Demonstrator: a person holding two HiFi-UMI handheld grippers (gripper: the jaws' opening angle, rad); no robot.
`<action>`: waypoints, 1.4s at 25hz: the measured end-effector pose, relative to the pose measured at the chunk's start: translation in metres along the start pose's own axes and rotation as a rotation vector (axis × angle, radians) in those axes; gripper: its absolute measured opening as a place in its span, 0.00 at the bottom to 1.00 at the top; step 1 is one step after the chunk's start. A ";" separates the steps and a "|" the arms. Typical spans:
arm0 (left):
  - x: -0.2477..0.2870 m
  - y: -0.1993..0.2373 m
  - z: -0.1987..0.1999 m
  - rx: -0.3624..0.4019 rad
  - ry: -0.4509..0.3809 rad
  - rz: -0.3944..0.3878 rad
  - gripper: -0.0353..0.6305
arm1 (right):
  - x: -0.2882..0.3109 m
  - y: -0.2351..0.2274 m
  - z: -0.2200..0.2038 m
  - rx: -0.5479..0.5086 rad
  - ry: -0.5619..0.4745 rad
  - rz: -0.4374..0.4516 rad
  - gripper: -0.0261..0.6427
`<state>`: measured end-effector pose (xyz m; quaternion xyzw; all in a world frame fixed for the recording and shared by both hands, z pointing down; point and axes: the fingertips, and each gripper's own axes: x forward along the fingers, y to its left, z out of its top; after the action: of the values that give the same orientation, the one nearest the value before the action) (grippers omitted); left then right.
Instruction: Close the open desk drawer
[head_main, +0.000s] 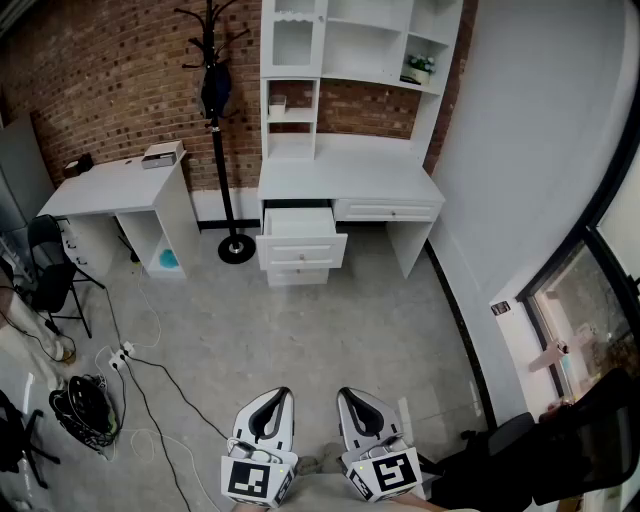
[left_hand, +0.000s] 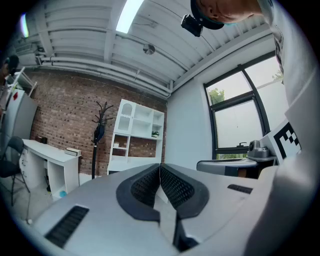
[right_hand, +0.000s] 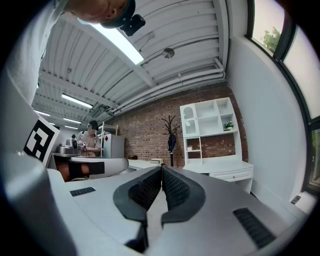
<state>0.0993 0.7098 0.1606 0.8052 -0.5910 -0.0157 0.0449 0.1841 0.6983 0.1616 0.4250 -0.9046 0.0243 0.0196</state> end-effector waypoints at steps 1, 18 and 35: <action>-0.003 0.005 0.000 -0.010 0.000 0.005 0.08 | 0.000 0.003 0.002 -0.008 0.000 -0.003 0.08; 0.032 0.041 -0.007 -0.017 0.008 0.033 0.08 | 0.045 -0.021 -0.005 0.045 -0.005 0.001 0.08; 0.220 0.101 -0.006 -0.014 0.017 0.078 0.08 | 0.201 -0.160 -0.005 0.063 0.013 0.030 0.08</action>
<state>0.0694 0.4705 0.1815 0.7814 -0.6215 -0.0112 0.0560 0.1793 0.4420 0.1819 0.4118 -0.9095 0.0557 0.0115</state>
